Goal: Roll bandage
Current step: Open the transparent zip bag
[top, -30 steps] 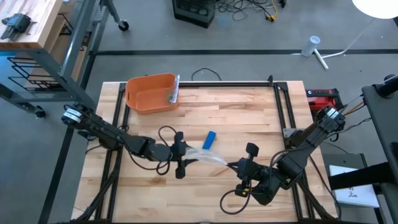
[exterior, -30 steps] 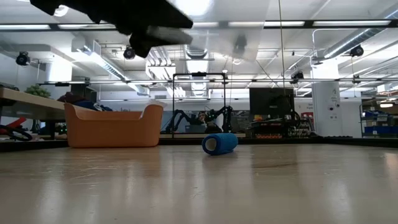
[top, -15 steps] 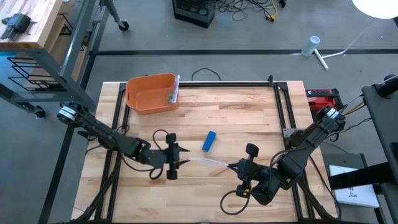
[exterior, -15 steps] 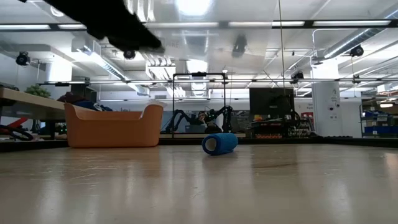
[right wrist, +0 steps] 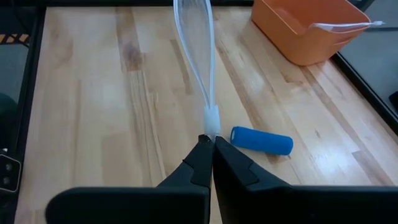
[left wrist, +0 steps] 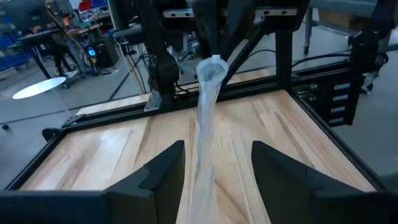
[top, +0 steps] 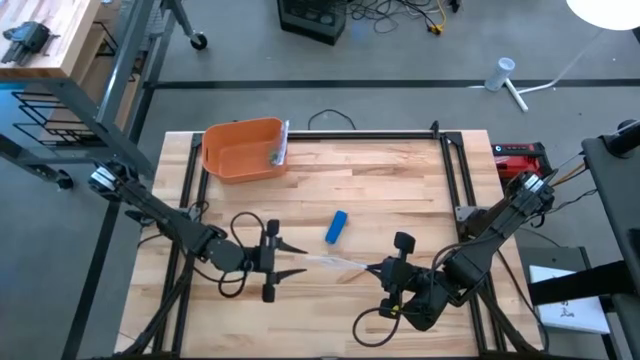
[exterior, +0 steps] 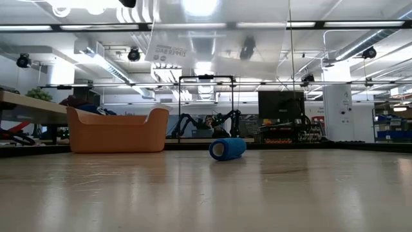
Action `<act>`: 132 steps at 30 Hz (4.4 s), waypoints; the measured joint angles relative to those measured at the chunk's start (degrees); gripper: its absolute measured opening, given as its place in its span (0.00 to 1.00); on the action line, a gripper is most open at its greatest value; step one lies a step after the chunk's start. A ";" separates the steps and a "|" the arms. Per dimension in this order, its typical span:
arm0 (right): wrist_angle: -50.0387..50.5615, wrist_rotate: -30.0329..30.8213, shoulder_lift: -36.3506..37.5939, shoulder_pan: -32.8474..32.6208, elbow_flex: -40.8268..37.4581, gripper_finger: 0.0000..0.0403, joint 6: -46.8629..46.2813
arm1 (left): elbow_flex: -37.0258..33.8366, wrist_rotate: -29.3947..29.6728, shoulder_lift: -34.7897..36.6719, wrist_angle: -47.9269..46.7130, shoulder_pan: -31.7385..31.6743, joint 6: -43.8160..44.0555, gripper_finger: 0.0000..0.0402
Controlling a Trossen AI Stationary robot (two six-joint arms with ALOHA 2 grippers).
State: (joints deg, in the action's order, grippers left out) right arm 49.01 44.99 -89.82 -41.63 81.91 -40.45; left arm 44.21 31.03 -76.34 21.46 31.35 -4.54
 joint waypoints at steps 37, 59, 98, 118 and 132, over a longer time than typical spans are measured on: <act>-1.34 0.03 0.01 0.14 -0.07 0.01 0.89 | 1.05 -4.12 0.32 3.56 0.11 0.69 0.00; -17.16 0.01 -3.13 3.91 0.14 0.01 15.11 | 1.05 -4.61 -2.35 6.92 -0.50 -0.63 0.00; 0.52 -0.35 -0.68 2.63 0.79 0.01 -3.01 | 1.03 15.42 -0.66 -10.80 2.66 2.36 0.43; -0.56 1.73 -0.66 -0.37 2.19 0.01 0.61 | 0.22 3.83 -4.48 -2.41 -0.72 3.07 0.30; -0.94 1.68 -0.79 -0.37 2.19 0.01 0.68 | 0.66 15.53 -6.72 5.54 -2.01 2.27 0.02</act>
State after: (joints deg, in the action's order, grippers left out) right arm 48.07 46.67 -90.61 -42.00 84.09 -39.77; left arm 44.86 46.56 -83.07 27.00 29.34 -2.27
